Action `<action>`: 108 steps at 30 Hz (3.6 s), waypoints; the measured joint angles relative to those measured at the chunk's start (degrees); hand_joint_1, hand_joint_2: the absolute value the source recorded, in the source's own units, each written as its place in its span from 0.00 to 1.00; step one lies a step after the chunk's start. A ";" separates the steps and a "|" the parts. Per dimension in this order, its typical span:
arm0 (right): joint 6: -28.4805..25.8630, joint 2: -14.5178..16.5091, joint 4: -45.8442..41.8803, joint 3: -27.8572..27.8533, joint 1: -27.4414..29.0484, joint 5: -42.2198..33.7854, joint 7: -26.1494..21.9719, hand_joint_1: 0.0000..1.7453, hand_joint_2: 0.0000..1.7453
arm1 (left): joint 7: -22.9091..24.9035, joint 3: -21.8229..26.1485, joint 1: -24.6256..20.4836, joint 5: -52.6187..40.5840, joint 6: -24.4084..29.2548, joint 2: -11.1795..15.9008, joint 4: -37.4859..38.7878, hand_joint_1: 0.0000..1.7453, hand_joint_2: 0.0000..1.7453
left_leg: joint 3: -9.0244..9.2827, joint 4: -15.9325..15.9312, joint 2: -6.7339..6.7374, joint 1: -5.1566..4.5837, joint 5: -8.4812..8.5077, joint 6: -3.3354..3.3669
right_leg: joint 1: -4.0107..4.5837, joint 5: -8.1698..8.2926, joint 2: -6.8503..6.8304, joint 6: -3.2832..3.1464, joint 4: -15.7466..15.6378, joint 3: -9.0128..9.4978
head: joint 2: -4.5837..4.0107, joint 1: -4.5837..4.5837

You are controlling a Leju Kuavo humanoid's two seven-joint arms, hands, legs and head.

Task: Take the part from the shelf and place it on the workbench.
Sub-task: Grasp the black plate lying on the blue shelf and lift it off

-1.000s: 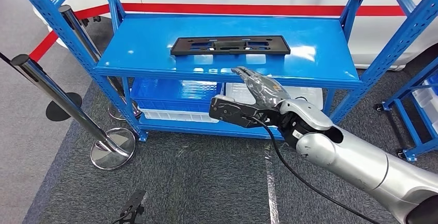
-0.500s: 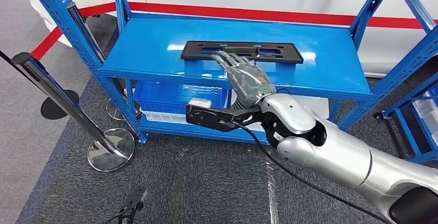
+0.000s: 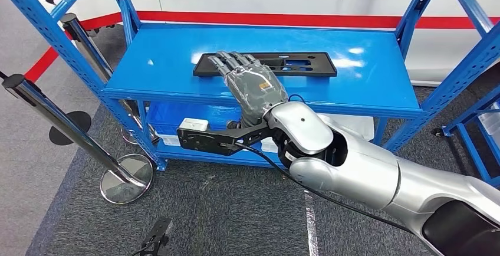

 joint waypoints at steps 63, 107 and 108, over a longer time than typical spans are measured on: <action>0.48 -11.47 7.93 -2.51 5.29 3.46 0.53 0.00 1.00 | 1.45 -12.26 -3.15 -8.58 -2.16 -0.73 0.01 0.00 0.00 | -0.21 1.18 0.11 -0.19 0.19 1.14 | -0.06 -1.34 0.13 0.45 1.10 0.66 | 0.00 -0.35; 17.23 -3.04 17.79 4.10 8.21 -1.29 -7.70 0.00 1.00 | -0.18 -13.35 -0.48 0.41 -2.45 -1.48 0.01 0.00 0.00 | 7.00 -17.15 0.25 -0.54 8.13 3.76 | 0.29 -6.72 0.15 2.38 10.71 -4.20 | -0.02 0.11; 17.13 -3.04 18.10 4.30 8.46 -1.50 -7.59 0.00 1.00 | -0.53 -13.35 -0.54 0.19 -2.43 -1.52 0.01 0.00 0.00 | 7.00 -17.06 0.23 -0.59 8.04 3.86 | 0.29 -7.50 0.14 2.49 13.77 -5.90 | -0.02 0.10</action>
